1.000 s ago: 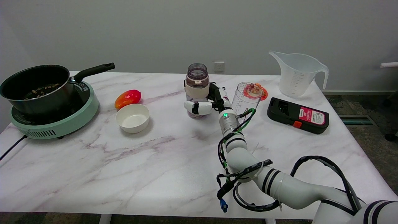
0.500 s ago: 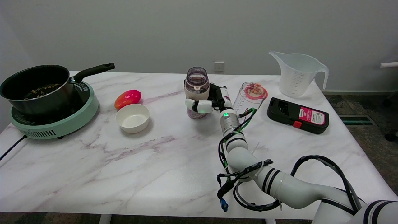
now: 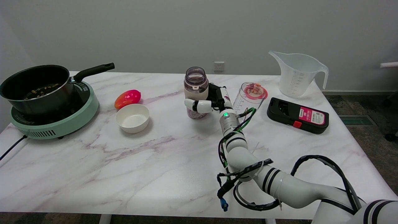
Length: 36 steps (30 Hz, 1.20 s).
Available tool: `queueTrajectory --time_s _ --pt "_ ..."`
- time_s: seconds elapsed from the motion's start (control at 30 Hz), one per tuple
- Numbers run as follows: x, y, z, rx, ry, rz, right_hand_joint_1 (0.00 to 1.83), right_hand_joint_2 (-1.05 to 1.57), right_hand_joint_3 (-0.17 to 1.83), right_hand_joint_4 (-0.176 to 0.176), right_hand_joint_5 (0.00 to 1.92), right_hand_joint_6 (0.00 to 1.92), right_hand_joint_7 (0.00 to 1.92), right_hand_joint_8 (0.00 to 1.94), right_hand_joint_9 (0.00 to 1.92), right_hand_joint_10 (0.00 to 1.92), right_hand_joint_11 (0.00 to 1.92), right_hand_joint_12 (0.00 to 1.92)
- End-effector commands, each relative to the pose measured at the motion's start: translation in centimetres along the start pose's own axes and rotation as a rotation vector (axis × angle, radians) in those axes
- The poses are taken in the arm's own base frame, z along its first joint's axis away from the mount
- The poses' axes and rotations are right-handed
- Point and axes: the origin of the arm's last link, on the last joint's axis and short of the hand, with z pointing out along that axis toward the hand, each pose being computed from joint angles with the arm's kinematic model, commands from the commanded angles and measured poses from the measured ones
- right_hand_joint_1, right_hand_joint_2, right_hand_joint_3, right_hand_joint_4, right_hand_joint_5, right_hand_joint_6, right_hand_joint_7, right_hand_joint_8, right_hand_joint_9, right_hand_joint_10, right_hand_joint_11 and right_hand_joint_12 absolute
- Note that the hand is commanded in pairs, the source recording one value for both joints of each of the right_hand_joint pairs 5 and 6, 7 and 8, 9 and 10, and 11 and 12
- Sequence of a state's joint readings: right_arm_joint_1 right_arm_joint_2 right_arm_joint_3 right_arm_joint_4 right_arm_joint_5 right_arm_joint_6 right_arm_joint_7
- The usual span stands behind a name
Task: Pick up the bottle.
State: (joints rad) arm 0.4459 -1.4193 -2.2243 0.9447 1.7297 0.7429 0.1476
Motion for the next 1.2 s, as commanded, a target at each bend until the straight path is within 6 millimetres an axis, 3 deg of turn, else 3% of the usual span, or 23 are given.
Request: queueTrajectory --time_s 0.03,0.13,0.23,0.57,1.2 --pt "-0.6 -0.5 0.3 0.006 -0.031 0.002 1.30 0.33 0.73 0.000 0.88 0.88 0.97 0.97 0.92 0.92 0.68 0.68" --pt "-0.8 -0.6 0.3 0.008 -0.037 0.001 1.30 0.38 0.78 0.000 1.09 1.09 1.00 1.00 0.98 0.98 0.78 0.78" --pt "-0.9 -0.7 0.3 0.009 -0.044 0.002 1.30 0.43 0.78 0.000 1.15 1.15 1.03 1.03 1.02 1.02 0.83 0.83" --pt "-1.6 -1.2 0.2 0.017 -0.064 0.015 1.32 0.54 0.78 0.000 1.25 1.25 1.09 1.09 1.09 1.09 0.96 0.96" --pt "-2.1 -2.6 -0.2 0.069 -0.077 0.007 1.30 0.69 0.69 0.000 1.35 1.35 1.16 1.16 1.12 1.12 1.00 1.00"
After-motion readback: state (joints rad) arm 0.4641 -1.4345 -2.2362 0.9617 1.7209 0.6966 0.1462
